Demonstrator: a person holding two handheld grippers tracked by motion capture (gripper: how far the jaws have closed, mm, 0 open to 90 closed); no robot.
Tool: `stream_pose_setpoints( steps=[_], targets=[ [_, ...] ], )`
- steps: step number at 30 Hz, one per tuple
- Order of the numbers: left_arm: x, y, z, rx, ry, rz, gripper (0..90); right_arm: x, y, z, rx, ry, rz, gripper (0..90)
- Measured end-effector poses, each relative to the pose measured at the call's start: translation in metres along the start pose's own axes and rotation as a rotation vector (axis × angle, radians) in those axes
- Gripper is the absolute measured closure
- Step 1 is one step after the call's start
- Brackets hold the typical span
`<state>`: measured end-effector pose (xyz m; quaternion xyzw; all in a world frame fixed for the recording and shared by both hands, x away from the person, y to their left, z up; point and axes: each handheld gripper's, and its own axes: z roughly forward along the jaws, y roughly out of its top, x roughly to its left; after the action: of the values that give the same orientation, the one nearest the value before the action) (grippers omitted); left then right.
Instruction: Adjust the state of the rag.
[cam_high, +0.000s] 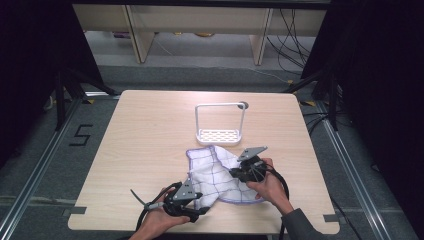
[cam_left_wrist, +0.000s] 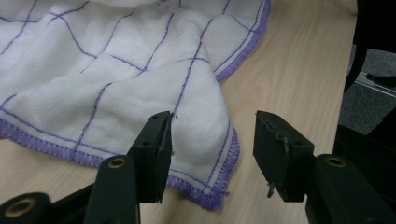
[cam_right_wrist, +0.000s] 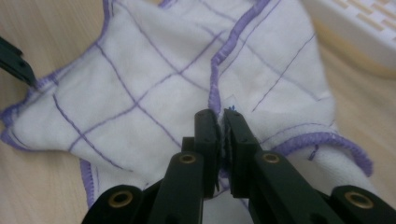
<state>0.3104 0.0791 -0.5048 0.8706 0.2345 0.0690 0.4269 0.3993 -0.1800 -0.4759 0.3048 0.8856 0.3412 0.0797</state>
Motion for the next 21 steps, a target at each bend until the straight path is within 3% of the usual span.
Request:
stream_pose_setpoints(
  steps=[3,5,6,7,8,9,11,14,16,17,18,19,21],
  targets=[
    [-0.002,0.001,0.006,0.011,0.006,-0.001,46.8,-0.005,0.005,-0.010,-0.054,-0.009,0.022,85.4],
    [-0.001,0.001,0.011,0.029,0.021,0.038,51.0,-0.009,0.009,-0.017,-0.066,-0.013,0.024,85.4],
    [-0.001,0.001,0.011,0.029,0.021,0.038,55.2,-0.009,0.009,-0.017,-0.066,-0.013,0.024,85.4],
    [0.000,0.000,0.014,0.034,0.043,0.059,61.7,-0.013,0.010,-0.023,-0.086,-0.030,0.031,85.4],
    [0.001,0.000,0.015,0.044,0.038,0.089,68.9,-0.015,0.011,-0.026,-0.080,-0.030,0.031,85.3],
    [0.001,-0.001,0.015,0.043,0.038,0.091,75.2,-0.016,0.012,-0.030,-0.088,-0.043,0.064,85.3],
    [0.001,-0.001,0.012,0.037,0.024,0.090,83.7,-0.026,0.011,-0.036,-0.123,-0.066,0.071,85.3],
    [-0.001,-0.001,0.004,0.037,0.002,0.101,85.3,-0.044,0.009,-0.051,-0.120,-0.110,0.124,85.4],
    [-0.003,-0.002,0.001,0.022,-0.004,0.089,85.5,-0.060,0.006,-0.055,-0.140,-0.152,0.135,85.5],
    [-0.005,-0.004,-0.007,0.006,-0.036,0.084,85.5,-0.066,0.004,-0.056,-0.136,-0.166,0.149,85.5],
    [-0.005,-0.004,-0.007,0.006,-0.036,0.084,85.5,-0.073,0.001,-0.056,-0.137,-0.180,0.164,85.6],
    [-0.007,-0.006,-0.013,0.004,-0.057,0.085,85.5,-0.079,-0.001,-0.056,-0.124,-0.199,0.171,85.6],
    [-0.008,-0.009,-0.017,0.011,-0.059,0.097,85.4,-0.087,-0.006,-0.051,-0.087,-0.206,0.218,85.6]
  ],
)
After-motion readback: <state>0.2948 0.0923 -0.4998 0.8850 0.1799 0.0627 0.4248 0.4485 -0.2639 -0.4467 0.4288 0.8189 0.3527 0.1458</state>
